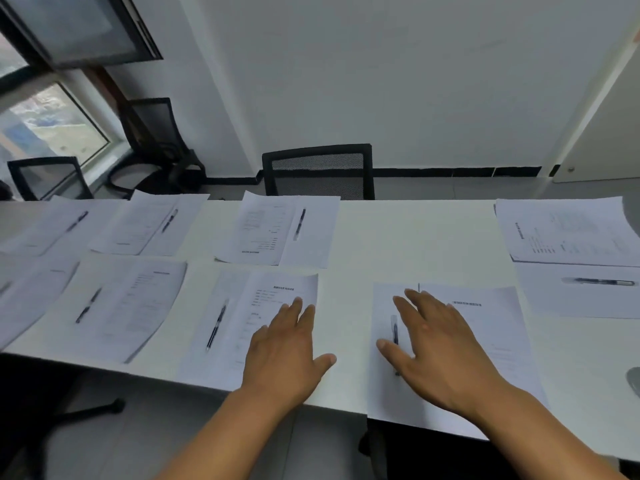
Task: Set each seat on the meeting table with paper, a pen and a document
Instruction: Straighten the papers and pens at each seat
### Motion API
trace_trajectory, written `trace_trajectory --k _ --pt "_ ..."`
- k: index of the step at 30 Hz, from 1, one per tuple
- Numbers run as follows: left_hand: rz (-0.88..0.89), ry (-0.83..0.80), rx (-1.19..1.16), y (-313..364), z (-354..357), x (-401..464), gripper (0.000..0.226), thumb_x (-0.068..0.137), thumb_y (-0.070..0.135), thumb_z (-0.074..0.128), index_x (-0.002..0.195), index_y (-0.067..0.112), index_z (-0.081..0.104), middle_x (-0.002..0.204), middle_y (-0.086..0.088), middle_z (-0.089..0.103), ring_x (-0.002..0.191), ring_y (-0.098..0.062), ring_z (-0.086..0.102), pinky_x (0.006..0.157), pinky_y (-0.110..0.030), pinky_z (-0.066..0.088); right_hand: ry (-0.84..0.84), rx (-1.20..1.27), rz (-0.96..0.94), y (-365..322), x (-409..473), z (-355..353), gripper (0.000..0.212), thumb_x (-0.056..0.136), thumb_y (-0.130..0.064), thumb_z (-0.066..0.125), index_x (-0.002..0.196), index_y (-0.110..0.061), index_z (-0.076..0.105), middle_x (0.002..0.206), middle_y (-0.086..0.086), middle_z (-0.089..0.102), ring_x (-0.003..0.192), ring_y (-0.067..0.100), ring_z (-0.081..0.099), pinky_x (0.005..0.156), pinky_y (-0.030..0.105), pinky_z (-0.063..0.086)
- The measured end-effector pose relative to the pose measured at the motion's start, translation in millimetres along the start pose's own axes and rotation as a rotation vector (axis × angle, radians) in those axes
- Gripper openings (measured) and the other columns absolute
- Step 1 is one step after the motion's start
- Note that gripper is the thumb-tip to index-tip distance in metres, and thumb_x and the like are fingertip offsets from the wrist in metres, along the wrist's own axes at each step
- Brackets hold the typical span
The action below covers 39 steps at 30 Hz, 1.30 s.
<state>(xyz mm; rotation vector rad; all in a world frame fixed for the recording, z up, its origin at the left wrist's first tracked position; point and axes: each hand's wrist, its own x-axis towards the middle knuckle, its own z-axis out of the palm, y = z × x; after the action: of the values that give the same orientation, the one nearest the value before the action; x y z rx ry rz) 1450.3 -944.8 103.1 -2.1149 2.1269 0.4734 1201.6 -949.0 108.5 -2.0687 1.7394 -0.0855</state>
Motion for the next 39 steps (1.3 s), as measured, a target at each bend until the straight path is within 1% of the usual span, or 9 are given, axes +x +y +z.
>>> trace_trajectory --k 4,6,10,17,23,28,34,37,39 --pt "-0.009 0.005 -0.004 -41.9 -10.6 -9.7 0.095 0.103 0.067 0.054 0.174 0.029 0.005 0.182 0.006 -0.005 0.169 -0.016 0.001 0.135 -0.044 0.018 -0.001 -0.034 -0.018 -38.6 0.8 2.9 0.082 0.104 -0.069 0.034 0.170 -0.027 0.012 0.178 -0.004 0.005 0.165 0.019 -0.001 0.134 0.041 0.004" --pt "-0.008 -0.006 -0.005 -52.6 -14.0 -10.7 0.095 0.103 0.067 0.054 0.174 0.029 0.005 0.182 0.006 -0.004 0.169 -0.016 0.001 0.135 -0.043 0.018 -0.001 -0.029 -0.012 -47.5 1.1 4.5 0.082 0.104 -0.068 0.035 0.170 -0.026 0.012 0.179 -0.004 0.005 0.165 0.019 0.000 0.134 0.042 0.005" --pt "0.007 -0.018 -0.004 -107.7 -23.4 -20.3 0.098 0.100 0.067 0.058 0.174 0.029 0.007 0.182 0.006 -0.003 0.168 -0.016 0.003 0.134 -0.045 0.021 -0.013 -0.048 -0.015 -98.7 4.9 21.0 0.082 0.103 -0.068 0.036 0.170 -0.026 0.012 0.178 -0.003 0.005 0.165 0.019 0.001 0.134 0.043 0.006" --pt "0.046 -0.036 -0.016 -231.4 -49.2 -43.7 0.099 0.099 0.065 0.061 0.174 0.030 0.007 0.182 0.007 -0.004 0.168 -0.016 0.004 0.134 -0.046 0.020 -0.017 -0.056 0.010 -222.4 10.3 64.7 0.084 0.102 -0.069 0.039 0.170 -0.027 0.013 0.178 0.000 0.007 0.165 0.023 0.006 0.134 0.045 0.008" --pt "0.104 -0.063 -0.038 -299.9 -71.1 -54.4 0.100 0.098 0.066 0.063 0.174 0.032 0.006 0.182 0.008 -0.003 0.168 -0.016 0.006 0.134 -0.045 0.021 -0.025 -0.092 0.035 -293.1 11.6 78.9 0.082 0.102 -0.068 0.040 0.168 -0.027 0.017 0.178 0.001 0.010 0.164 0.024 0.010 0.133 0.045 0.013" --pt "0.136 -0.076 -0.049 -319.1 -70.4 -46.8 0.101 0.098 0.066 0.064 0.174 0.033 0.005 0.182 0.008 -0.004 0.168 -0.017 0.007 0.134 -0.045 0.022 -0.031 -0.142 0.065 -302.7 13.8 77.8 0.082 0.101 -0.067 0.042 0.168 -0.027 0.017 0.178 0.001 0.011 0.163 0.025 0.012 0.132 0.045 0.016" --pt "0.161 -0.148 -0.035 -326.5 -55.8 -26.8 0.101 0.098 0.066 0.063 0.174 0.032 0.005 0.182 0.005 -0.001 0.168 -0.019 0.010 0.134 -0.047 0.021 -0.055 -0.157 0.107 -293.8 29.5 87.5 0.082 0.101 -0.066 0.042 0.168 -0.026 0.018 0.178 0.003 0.013 0.163 0.026 0.014 0.132 0.044 0.018" --pt "0.162 -0.181 -0.016 -329.6 -46.3 -17.0 0.098 0.099 0.066 0.060 0.174 0.031 0.006 0.182 0.003 0.006 0.168 -0.020 0.013 0.134 -0.047 0.022 -0.070 -0.137 0.104 -289.2 37.5 98.6 0.082 0.101 -0.066 0.043 0.168 -0.025 0.019 0.177 0.003 0.014 0.163 0.025 0.014 0.131 0.044 0.018" --pt "0.163 -0.184 0.005 -329.1 -41.8 -8.1 0.095 0.100 0.065 0.059 0.173 0.030 0.011 0.179 0.003 0.021 0.163 -0.021 0.027 0.131 -0.044 0.029 -0.085 -0.123 0.104 -282.5 45.7 105.9 0.083 0.101 -0.066 0.042 0.168 -0.026 0.017 0.177 0.003 0.013 0.163 0.025 0.014 0.132 0.043 0.017"
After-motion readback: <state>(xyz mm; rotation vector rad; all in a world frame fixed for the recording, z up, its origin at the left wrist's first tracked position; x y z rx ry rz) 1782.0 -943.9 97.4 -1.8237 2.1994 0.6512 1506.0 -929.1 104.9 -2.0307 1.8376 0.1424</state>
